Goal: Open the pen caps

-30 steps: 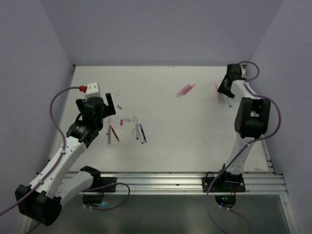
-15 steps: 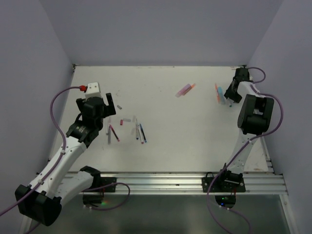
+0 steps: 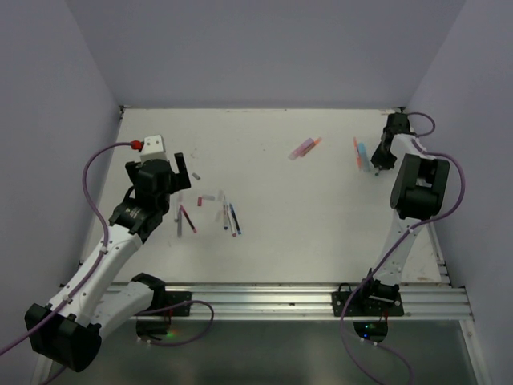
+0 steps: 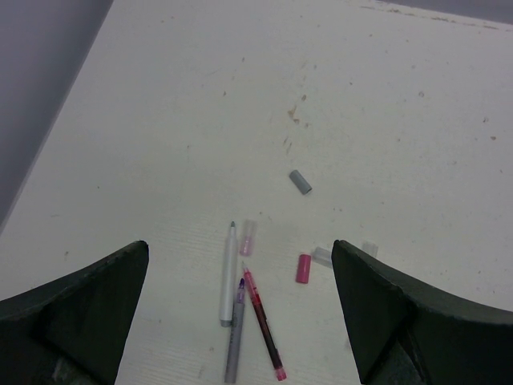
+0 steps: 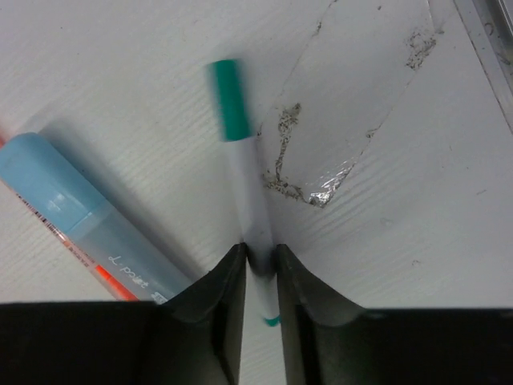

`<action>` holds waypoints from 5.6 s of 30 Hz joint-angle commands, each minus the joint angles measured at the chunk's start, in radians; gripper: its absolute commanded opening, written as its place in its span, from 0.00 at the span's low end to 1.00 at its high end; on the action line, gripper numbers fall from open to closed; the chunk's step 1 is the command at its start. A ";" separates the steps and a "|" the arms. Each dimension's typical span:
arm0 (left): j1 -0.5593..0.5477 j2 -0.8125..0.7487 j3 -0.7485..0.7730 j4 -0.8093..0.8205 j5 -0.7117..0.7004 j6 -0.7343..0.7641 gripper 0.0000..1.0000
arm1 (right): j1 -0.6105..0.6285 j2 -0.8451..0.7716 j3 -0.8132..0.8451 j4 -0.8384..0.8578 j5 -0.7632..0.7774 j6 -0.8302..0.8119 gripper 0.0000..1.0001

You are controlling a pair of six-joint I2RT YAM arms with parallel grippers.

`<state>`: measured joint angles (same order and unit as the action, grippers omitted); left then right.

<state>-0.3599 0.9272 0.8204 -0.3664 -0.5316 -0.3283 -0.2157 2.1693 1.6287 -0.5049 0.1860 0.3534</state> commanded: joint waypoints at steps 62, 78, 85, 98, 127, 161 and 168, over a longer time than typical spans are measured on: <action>-0.211 0.501 0.287 0.294 0.423 -0.477 0.55 | 1.072 -0.743 -0.655 0.675 -0.097 0.022 0.00; -0.220 0.495 0.272 0.300 0.398 -0.486 0.23 | 1.075 -0.738 -0.661 0.706 -0.103 0.038 0.00; -0.218 0.481 0.257 0.302 0.363 -0.476 0.04 | 1.075 -0.747 -0.687 0.720 -0.109 0.038 0.00; -0.218 0.424 0.174 0.432 0.433 -0.433 0.00 | 1.072 -0.706 -0.695 0.740 -0.209 0.053 0.39; -0.217 0.335 0.249 0.592 0.293 -0.364 0.00 | 1.069 -0.625 -0.742 0.732 -0.266 -0.010 0.00; 0.003 0.349 0.727 0.689 0.173 -0.370 0.00 | 1.092 -0.673 -0.951 0.806 -0.344 -0.011 0.00; 0.004 0.225 0.530 0.485 0.237 -0.365 0.37 | 1.092 -0.828 -0.891 0.741 -0.306 -0.024 0.00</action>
<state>-0.3546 1.1866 1.4719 0.2310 -0.3172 -0.6861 0.8768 1.4170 0.6727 0.2310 -0.1276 0.3462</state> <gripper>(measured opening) 0.316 0.200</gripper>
